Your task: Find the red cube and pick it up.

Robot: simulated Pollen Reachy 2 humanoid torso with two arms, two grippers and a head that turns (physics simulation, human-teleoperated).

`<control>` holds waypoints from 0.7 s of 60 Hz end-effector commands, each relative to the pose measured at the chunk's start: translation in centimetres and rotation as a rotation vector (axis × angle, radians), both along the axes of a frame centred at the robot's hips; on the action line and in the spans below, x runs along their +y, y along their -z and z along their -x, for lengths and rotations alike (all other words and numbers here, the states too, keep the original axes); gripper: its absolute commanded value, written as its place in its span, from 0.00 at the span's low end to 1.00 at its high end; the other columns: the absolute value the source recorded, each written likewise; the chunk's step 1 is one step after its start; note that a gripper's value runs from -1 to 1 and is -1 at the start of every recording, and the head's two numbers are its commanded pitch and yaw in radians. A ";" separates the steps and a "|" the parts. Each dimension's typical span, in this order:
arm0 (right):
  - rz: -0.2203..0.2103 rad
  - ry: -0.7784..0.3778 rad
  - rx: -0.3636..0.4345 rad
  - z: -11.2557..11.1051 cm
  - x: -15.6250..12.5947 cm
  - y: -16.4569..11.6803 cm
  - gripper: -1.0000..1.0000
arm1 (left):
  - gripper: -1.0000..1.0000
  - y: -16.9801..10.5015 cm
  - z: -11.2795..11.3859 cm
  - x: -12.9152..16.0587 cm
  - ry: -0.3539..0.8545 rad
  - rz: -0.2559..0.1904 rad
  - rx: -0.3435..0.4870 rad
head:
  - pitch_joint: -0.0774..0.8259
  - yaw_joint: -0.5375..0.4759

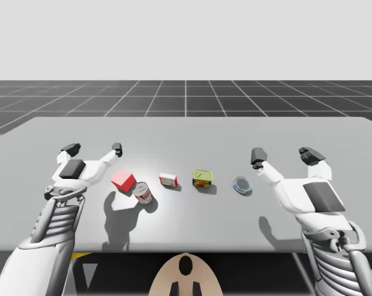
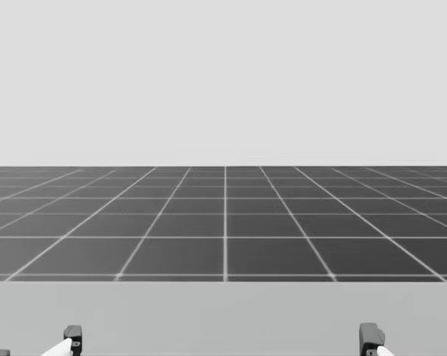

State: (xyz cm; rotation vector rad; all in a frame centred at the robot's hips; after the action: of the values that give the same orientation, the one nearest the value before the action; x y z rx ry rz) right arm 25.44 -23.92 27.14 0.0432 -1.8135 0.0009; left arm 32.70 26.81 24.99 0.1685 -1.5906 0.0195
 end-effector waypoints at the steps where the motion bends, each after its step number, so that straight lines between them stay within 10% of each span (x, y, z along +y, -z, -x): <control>1: -0.019 0.013 0.034 0.2 0.3 0.2 0.00 | 0.00 0.0 0.0 0.0 0.000 -0.003 0.002 | 0.10 0.54; 42: -0.023 -0.010 0.054 0.0 0.2 0.1 0.00 | 0.00 0.1 0.0 0.1 -0.007 -0.006 0.013 | 0.59 0.65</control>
State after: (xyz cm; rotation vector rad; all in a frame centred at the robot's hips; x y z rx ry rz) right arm 25.45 -23.82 27.09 0.0599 -1.7627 -0.0015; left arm 32.69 26.92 24.91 0.1759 -1.5802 0.0191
